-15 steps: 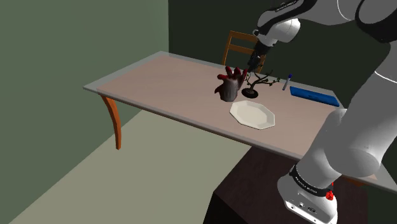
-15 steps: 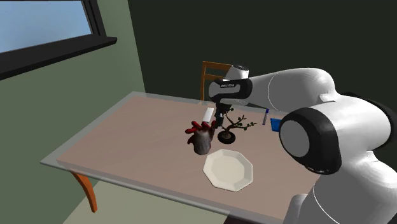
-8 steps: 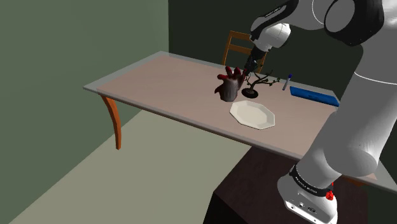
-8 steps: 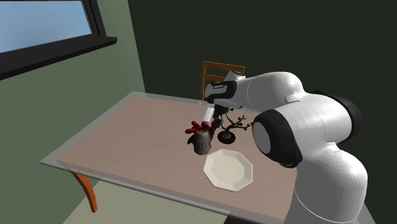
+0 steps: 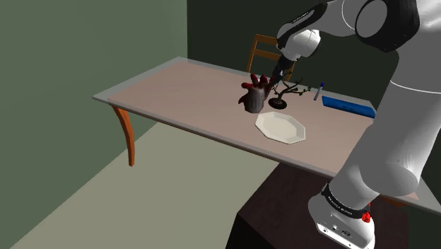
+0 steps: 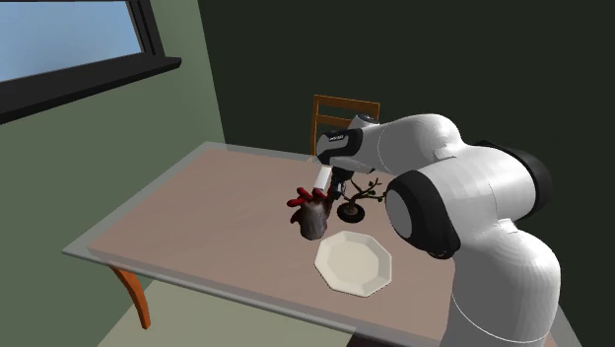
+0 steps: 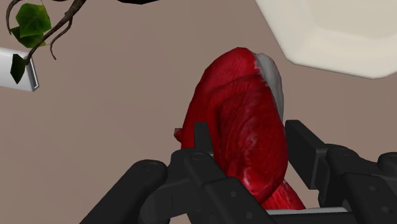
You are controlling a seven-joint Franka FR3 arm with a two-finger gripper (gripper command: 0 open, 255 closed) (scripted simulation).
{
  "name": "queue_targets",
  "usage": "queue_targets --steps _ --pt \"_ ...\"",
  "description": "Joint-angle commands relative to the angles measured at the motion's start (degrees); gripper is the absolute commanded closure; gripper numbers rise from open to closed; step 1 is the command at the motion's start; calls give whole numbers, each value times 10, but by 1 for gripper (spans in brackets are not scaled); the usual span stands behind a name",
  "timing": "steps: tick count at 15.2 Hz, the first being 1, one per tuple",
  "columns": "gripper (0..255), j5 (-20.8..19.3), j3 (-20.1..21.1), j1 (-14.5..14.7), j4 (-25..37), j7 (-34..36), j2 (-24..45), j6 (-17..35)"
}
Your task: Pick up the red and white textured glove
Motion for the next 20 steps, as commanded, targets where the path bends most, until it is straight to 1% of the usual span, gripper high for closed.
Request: queue_targets --steps 1,6,13,20 --pt "255 0 0 0 0 0 0 0" --pt "255 0 0 0 0 0 0 0" --pt "255 -42 -11 10 25 35 -29 -39" --pt "255 -75 -17 16 57 65 -53 -81"
